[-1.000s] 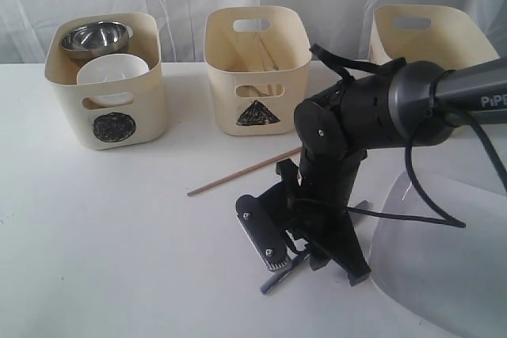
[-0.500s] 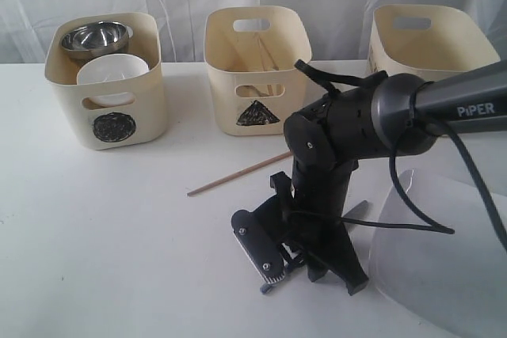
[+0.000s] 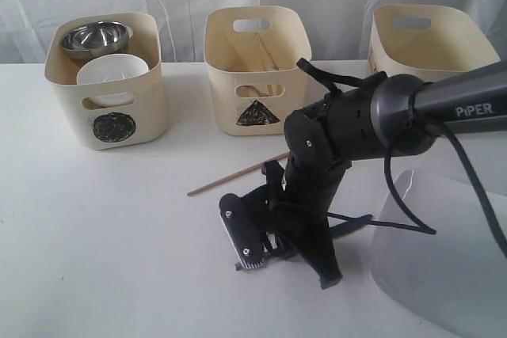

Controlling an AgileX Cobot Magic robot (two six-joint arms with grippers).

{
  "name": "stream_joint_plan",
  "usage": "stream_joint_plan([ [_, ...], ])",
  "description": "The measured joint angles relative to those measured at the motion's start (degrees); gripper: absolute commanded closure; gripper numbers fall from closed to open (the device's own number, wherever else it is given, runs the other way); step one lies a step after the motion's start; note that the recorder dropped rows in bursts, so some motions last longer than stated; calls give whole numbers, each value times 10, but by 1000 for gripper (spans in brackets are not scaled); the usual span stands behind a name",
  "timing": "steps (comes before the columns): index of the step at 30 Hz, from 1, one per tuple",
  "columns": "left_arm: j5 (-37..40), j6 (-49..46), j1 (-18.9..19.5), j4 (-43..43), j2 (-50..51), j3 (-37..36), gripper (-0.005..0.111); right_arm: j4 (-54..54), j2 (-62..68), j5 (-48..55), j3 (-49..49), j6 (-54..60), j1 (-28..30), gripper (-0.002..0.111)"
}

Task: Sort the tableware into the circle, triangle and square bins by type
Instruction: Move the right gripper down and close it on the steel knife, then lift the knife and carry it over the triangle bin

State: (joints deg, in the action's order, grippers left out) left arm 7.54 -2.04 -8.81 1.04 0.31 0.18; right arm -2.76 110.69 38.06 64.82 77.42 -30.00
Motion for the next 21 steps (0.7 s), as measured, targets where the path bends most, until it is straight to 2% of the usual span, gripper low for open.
stream_joint_plan([
  [5, 0, 0, 0, 0, 0, 0, 107, -110, -6, -34, -1, -26, 0, 108],
  [13, 0, 0, 0, 0, 0, 0, 107, -298, -106, -70, -1, -29, -3, 108],
  [21, 0, 0, 0, 0, 0, 0, 107, -330, -144, -211, -1, -100, -3, 108],
])
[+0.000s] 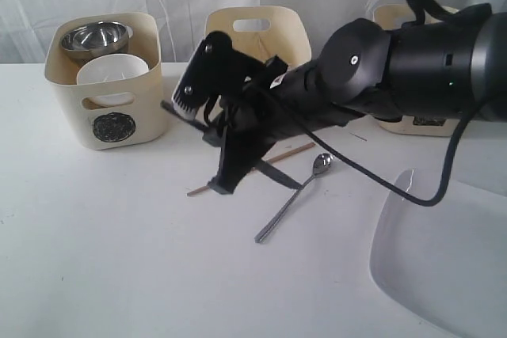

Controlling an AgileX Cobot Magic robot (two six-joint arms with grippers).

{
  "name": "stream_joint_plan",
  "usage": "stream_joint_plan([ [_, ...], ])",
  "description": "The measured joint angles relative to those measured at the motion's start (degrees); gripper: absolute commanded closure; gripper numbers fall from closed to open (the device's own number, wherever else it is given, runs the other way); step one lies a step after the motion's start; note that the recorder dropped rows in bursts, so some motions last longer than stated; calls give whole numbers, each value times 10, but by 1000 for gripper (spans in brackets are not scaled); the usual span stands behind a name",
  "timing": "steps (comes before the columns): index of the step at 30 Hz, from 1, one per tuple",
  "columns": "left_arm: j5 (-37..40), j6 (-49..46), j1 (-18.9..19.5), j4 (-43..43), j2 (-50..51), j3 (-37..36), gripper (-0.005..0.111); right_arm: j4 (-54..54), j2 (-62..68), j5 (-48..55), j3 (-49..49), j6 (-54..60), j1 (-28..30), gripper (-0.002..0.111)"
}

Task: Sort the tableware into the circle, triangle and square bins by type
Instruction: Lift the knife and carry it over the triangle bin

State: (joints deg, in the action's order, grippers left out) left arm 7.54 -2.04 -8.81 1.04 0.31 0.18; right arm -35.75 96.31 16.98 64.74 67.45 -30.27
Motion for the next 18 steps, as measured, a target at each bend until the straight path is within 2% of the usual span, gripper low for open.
stream_joint_plan([
  [13, 0, 0, 0, 0, 0, 0, 107, 4, -7, -277, 0, -108, 5, 108],
  [18, 0, 0, 0, 0, 0, 0, 107, 42, -6, -356, 0, -191, 20, 108],
])
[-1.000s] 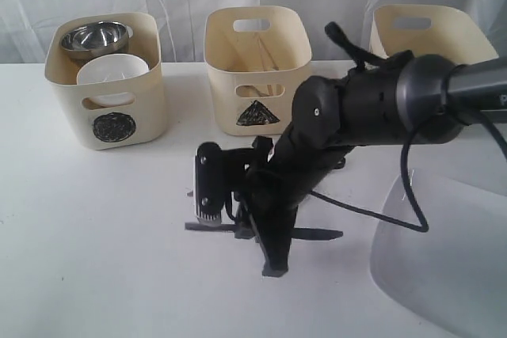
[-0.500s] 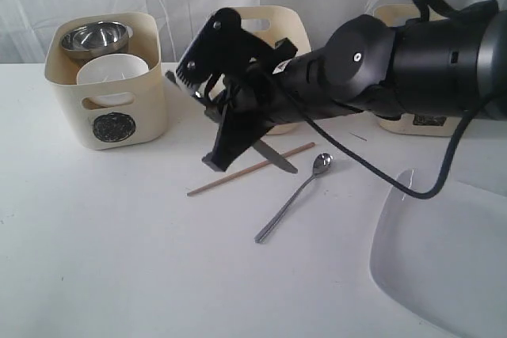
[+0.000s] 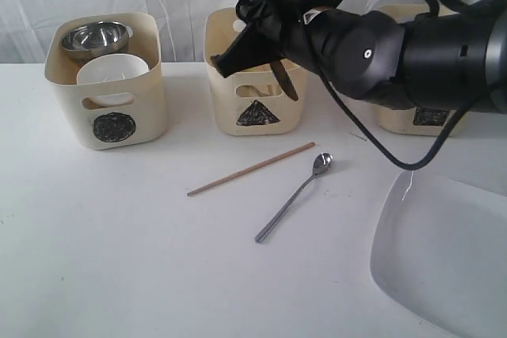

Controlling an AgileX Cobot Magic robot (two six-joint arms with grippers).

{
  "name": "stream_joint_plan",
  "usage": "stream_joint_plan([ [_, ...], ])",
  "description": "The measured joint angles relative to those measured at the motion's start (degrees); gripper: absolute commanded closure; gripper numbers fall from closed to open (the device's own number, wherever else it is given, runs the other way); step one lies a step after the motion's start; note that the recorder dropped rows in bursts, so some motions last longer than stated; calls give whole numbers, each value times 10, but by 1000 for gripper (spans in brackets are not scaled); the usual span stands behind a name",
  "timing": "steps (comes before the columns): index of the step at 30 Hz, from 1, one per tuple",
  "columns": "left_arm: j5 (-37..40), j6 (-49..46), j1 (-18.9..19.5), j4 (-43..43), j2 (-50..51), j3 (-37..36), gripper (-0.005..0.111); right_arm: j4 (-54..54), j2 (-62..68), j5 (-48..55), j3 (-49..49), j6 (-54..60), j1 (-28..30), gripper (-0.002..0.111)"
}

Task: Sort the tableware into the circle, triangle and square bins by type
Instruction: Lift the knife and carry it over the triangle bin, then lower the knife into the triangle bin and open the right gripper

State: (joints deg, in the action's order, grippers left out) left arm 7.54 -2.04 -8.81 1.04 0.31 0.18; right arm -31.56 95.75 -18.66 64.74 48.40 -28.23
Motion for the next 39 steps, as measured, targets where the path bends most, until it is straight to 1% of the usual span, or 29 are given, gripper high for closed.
stream_joint_plan([
  [4, 0, 0, 0, 0, 0, 0, 107, 36, 10, -47, 0, -57, 9, 108],
  [7, 0, 0, 0, 0, 0, 0, 107, 49, 23, -62, 2, -74, 13, 108],
  [17, 0, 0, 0, 0, 0, 0, 107, 79, 68, -75, 58, -85, 13, 108],
  [25, 0, 0, 0, 0, 0, 0, 107, 110, 106, -89, 103, -118, 20, 108],
  [36, 0, 0, 0, 0, 0, 0, 107, 120, 163, -89, 164, -122, 32, 108],
  [39, 0, 0, 0, 0, 0, 0, 107, 124, 179, -88, 180, -123, 32, 106],
])
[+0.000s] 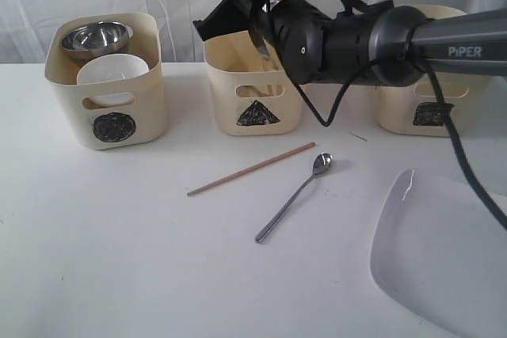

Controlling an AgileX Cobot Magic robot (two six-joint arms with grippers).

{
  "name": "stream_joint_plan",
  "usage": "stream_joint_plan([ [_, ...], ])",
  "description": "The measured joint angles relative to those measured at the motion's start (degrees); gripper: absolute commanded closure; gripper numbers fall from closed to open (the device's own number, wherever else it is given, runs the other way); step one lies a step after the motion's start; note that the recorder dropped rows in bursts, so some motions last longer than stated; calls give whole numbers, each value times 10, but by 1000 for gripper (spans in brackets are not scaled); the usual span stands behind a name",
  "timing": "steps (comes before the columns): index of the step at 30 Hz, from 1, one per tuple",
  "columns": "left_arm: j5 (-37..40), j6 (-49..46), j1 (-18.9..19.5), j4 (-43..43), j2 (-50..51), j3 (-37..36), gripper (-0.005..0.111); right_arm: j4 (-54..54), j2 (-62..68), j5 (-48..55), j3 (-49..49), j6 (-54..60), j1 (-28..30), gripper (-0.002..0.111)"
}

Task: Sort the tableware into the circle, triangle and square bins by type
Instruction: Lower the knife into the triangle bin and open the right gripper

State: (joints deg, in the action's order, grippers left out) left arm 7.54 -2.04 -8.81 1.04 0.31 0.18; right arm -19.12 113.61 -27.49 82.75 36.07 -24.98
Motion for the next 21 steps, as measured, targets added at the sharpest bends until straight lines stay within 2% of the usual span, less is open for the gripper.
stream_joint_plan([
  [7, 0, 0, 0, 0, 0, 0, 107, 0, 23, 7, 21, -24, 8, 74],
  [13, 0, 0, 0, 0, 0, 0, 107, -3, 23, 16, 24, -35, 17, 74],
  [21, 0, 0, 0, 0, 0, 0, 107, -7, -48, 110, -12, -5, 18, 74],
])
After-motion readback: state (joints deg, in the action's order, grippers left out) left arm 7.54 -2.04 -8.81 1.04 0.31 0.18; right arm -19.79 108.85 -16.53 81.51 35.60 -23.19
